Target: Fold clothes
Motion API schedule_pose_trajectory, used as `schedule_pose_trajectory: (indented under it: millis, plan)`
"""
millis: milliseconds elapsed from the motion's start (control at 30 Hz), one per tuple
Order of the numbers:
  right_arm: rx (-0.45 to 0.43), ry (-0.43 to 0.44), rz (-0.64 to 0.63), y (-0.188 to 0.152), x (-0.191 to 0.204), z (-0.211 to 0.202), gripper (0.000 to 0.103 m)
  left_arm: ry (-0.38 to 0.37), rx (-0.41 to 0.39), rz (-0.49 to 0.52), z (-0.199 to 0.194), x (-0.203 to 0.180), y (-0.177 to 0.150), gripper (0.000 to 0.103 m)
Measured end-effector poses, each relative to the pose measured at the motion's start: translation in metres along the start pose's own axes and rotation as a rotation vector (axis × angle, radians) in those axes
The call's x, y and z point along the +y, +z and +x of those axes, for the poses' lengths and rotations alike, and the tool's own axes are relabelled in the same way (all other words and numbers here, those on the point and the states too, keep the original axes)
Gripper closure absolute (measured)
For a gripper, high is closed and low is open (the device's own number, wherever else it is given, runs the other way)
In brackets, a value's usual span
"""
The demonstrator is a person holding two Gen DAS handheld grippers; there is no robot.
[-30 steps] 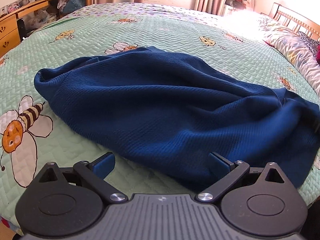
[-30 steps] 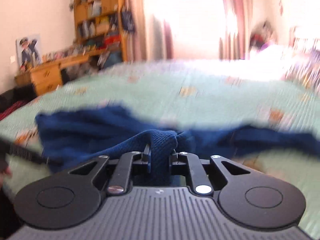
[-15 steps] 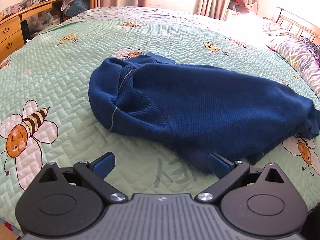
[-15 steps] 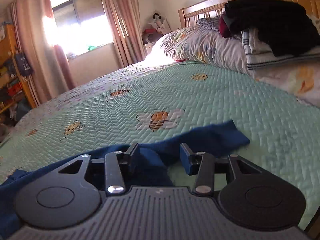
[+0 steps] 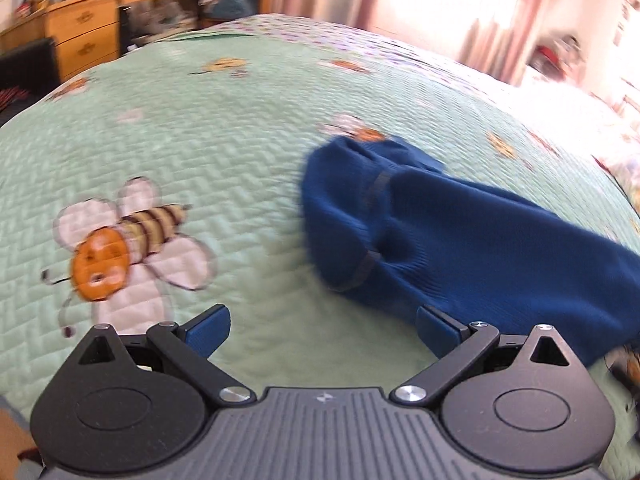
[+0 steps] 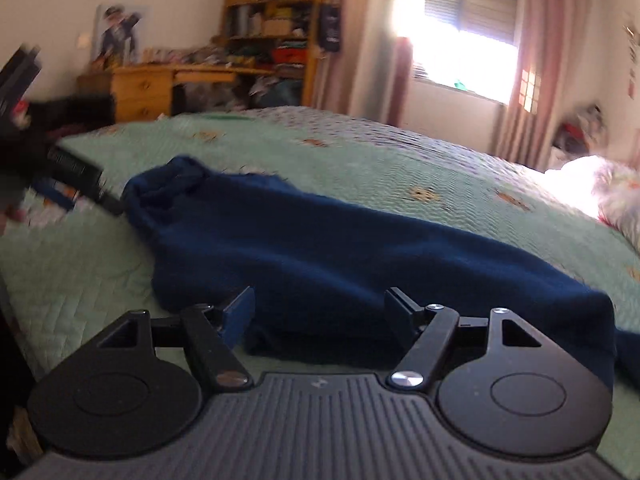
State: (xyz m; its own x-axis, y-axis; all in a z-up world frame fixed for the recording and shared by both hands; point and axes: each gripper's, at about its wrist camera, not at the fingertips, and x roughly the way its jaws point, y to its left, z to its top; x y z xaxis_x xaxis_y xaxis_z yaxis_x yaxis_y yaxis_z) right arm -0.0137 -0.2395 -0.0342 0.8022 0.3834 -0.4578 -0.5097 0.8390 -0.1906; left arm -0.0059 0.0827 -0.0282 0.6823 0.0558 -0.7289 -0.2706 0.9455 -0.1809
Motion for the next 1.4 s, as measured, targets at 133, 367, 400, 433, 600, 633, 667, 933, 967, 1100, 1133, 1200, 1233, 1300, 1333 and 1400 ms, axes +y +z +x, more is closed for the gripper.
schedule_pose_trajectory:
  millis: [133,367,400,433,600,633,667,933,967,1100,1133,1200,1233,1300,1333,1400]
  plan:
    - [0.022,0.005,-0.281,0.008,0.049,0.024,0.021,-0.012,-0.004,-0.037,0.004,0.02,0.001,0.004]
    - [0.055,-0.021,-0.619,0.016,0.09,0.072,0.016,-0.083,0.004,-0.013,0.017,0.026,-0.006,0.004]
    - [0.046,-0.019,-0.628,0.02,0.09,0.077,0.018,-0.089,0.003,-0.012,0.018,0.027,-0.006,0.004]
    - [0.038,-0.017,-0.634,0.024,0.091,0.082,0.02,-0.095,0.001,-0.011,0.019,0.028,-0.007,0.003]
    - [-0.016,-0.031,-0.453,0.059,0.074,0.088,0.086,-0.121,-0.013,-0.045,0.019,0.04,-0.004,0.004]
    - [-0.07,-0.046,-0.378,0.072,0.067,0.078,0.086,-0.125,-0.017,-0.056,0.018,0.043,-0.003,0.004]
    - [-0.124,-0.059,-0.3,0.086,0.058,0.067,0.088,-0.128,-0.022,-0.067,0.017,0.047,-0.002,0.003]
    - [-0.43,-0.344,0.262,0.124,-0.081,-0.07,0.093,-0.172,-0.043,-0.049,0.008,0.034,-0.001,0.003]
    - [-0.404,-0.384,0.331,0.111,-0.1,-0.078,0.093,-0.176,-0.045,-0.036,0.006,0.03,-0.001,0.003]
    - [-0.152,-0.517,0.552,0.035,-0.159,-0.068,0.088,-0.195,-0.039,0.014,0.003,0.01,-0.004,0.003]
    - [-0.047,-0.529,0.582,0.011,-0.165,-0.052,0.088,-0.196,-0.034,0.029,0.003,0.005,-0.005,0.003]
    - [0.049,-0.511,0.657,-0.026,-0.168,-0.053,0.086,-0.198,-0.028,0.06,0.003,-0.005,-0.007,0.003]
    - [0.045,-0.486,0.678,-0.036,-0.164,-0.059,0.084,-0.197,-0.026,0.074,0.003,-0.01,-0.008,0.003]
    - [0.036,-0.44,0.712,-0.054,-0.155,-0.072,0.064,-0.192,-0.021,0.09,0.003,-0.017,-0.009,0.003]
    - [0.014,-0.445,0.69,-0.051,-0.149,-0.08,0.061,-0.193,-0.019,0.094,0.003,-0.02,-0.009,0.003]
    - [-0.03,-0.454,0.646,-0.044,-0.139,-0.096,0.055,-0.197,-0.016,0.099,0.003,-0.024,-0.01,0.003]
